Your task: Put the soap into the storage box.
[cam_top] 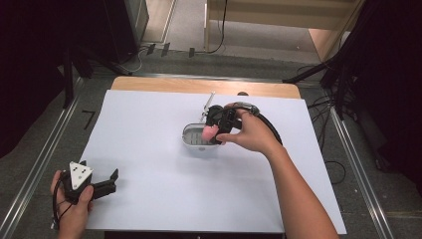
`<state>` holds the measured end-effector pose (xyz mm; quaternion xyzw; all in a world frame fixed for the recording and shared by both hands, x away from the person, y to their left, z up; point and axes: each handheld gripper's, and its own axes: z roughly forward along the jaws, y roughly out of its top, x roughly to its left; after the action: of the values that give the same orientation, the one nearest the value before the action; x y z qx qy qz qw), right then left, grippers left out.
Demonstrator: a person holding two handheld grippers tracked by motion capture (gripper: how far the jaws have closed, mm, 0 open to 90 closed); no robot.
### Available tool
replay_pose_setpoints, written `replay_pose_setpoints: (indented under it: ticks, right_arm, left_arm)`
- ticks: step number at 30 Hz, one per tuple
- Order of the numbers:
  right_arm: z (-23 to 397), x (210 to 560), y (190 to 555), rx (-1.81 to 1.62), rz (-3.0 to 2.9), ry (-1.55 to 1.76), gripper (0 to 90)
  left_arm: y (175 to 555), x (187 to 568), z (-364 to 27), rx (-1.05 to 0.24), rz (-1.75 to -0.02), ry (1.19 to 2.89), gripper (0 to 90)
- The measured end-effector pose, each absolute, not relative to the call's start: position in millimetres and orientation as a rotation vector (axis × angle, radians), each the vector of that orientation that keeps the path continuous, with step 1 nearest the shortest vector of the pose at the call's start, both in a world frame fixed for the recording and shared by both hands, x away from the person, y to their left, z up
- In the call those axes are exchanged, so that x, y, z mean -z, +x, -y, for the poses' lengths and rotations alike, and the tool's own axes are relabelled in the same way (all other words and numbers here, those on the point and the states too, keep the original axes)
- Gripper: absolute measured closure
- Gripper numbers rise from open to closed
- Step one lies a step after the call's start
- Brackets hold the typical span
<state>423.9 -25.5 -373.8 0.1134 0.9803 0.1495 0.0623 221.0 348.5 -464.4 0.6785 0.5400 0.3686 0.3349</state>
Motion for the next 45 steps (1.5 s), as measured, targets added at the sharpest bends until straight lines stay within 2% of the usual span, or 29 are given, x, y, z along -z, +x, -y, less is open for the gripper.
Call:
replay_pose_setpoints:
  ticks: [45]
  right_arm:
    - [-10, 392, 435, -0.445, -3.004, 0.146, 38.5]
  left_arm:
    - [221, 464, -349, -0.957, -1.407, 1.774, 0.0]
